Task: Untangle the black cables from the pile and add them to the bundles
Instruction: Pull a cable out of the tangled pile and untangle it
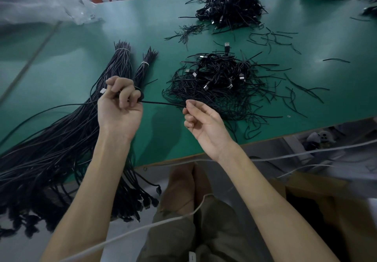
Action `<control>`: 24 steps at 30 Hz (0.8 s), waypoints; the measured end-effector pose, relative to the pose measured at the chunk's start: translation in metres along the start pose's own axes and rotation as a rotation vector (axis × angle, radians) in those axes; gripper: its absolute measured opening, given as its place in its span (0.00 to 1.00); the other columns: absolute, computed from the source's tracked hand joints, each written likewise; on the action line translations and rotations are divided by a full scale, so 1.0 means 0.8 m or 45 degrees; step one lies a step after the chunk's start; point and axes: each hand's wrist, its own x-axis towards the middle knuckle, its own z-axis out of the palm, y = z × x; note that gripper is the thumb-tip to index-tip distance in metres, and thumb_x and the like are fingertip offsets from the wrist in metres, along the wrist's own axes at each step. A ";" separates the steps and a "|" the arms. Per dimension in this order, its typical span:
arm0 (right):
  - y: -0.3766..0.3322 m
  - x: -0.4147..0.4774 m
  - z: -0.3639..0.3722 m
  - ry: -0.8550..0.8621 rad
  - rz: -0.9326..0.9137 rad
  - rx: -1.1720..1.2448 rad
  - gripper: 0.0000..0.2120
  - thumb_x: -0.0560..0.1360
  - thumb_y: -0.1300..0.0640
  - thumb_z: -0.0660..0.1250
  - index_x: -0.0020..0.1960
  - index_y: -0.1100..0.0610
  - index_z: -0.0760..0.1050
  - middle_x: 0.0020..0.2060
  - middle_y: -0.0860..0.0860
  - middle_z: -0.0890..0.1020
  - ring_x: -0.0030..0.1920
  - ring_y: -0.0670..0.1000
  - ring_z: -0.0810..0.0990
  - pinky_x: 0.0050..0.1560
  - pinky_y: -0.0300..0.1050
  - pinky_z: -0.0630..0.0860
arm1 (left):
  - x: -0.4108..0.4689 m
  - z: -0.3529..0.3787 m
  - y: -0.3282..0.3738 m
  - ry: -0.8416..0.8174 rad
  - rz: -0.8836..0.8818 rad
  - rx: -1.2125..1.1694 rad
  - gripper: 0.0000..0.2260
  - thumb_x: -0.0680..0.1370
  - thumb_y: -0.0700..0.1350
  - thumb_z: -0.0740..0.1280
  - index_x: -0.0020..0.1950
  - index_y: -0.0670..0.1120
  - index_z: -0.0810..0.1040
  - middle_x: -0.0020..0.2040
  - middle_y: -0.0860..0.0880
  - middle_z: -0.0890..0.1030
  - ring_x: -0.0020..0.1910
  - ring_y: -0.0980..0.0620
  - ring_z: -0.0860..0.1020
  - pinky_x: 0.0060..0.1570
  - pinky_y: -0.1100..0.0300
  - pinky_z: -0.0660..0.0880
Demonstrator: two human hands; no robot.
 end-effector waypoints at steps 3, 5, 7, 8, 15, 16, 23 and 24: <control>0.003 -0.001 0.002 0.092 -0.095 -0.116 0.05 0.82 0.67 0.65 0.57 0.63 0.76 0.40 0.54 0.80 0.35 0.46 0.76 0.37 0.39 0.74 | -0.002 0.002 -0.002 0.026 0.053 0.160 0.20 0.87 0.41 0.53 0.37 0.49 0.74 0.31 0.54 0.69 0.23 0.56 0.54 0.28 0.61 0.56; 0.004 -0.004 0.006 0.208 -0.272 -0.404 0.04 0.82 0.65 0.66 0.57 0.62 0.75 0.39 0.53 0.81 0.34 0.48 0.76 0.35 0.41 0.74 | -0.003 0.004 -0.003 0.031 0.074 0.227 0.21 0.87 0.42 0.53 0.36 0.49 0.74 0.31 0.55 0.68 0.22 0.56 0.55 0.27 0.61 0.56; 0.002 -0.008 0.009 0.318 -0.452 -0.721 0.04 0.83 0.62 0.67 0.56 0.59 0.73 0.40 0.53 0.82 0.32 0.48 0.76 0.35 0.41 0.73 | -0.001 0.007 -0.004 0.048 0.076 0.260 0.22 0.88 0.43 0.54 0.34 0.50 0.73 0.30 0.55 0.67 0.21 0.55 0.55 0.25 0.61 0.56; -0.001 -0.010 0.011 0.363 -0.523 -0.834 0.05 0.83 0.60 0.67 0.57 0.58 0.73 0.40 0.52 0.83 0.31 0.47 0.77 0.35 0.40 0.73 | 0.001 0.008 -0.005 0.067 0.074 0.264 0.22 0.87 0.43 0.54 0.34 0.50 0.73 0.30 0.55 0.66 0.21 0.55 0.55 0.25 0.61 0.56; -0.040 -0.022 0.017 0.539 -0.746 -1.253 0.09 0.82 0.56 0.68 0.59 0.57 0.72 0.46 0.49 0.80 0.45 0.48 0.80 0.49 0.44 0.78 | 0.010 0.011 -0.018 0.211 0.111 0.308 0.24 0.87 0.41 0.54 0.32 0.50 0.72 0.28 0.55 0.66 0.21 0.55 0.54 0.24 0.60 0.54; -0.043 -0.025 0.018 0.529 -0.765 -1.279 0.10 0.82 0.55 0.69 0.60 0.57 0.72 0.47 0.49 0.79 0.46 0.47 0.79 0.49 0.42 0.77 | 0.010 0.011 -0.021 0.206 0.110 0.341 0.24 0.87 0.41 0.54 0.31 0.50 0.72 0.28 0.55 0.66 0.21 0.55 0.54 0.24 0.60 0.55; -0.024 -0.030 0.061 -0.007 -0.571 -1.622 0.33 0.75 0.50 0.77 0.74 0.56 0.69 0.67 0.51 0.73 0.66 0.47 0.73 0.67 0.45 0.72 | 0.000 0.012 -0.059 0.046 0.036 0.396 0.19 0.84 0.42 0.58 0.32 0.49 0.72 0.27 0.55 0.65 0.19 0.56 0.55 0.22 0.62 0.58; -0.022 -0.026 0.068 -0.047 -0.525 -1.646 0.35 0.74 0.51 0.77 0.77 0.56 0.66 0.69 0.52 0.72 0.69 0.49 0.72 0.70 0.48 0.71 | -0.002 0.012 -0.065 0.001 0.001 0.383 0.17 0.82 0.43 0.60 0.33 0.49 0.72 0.28 0.55 0.65 0.20 0.56 0.57 0.23 0.63 0.60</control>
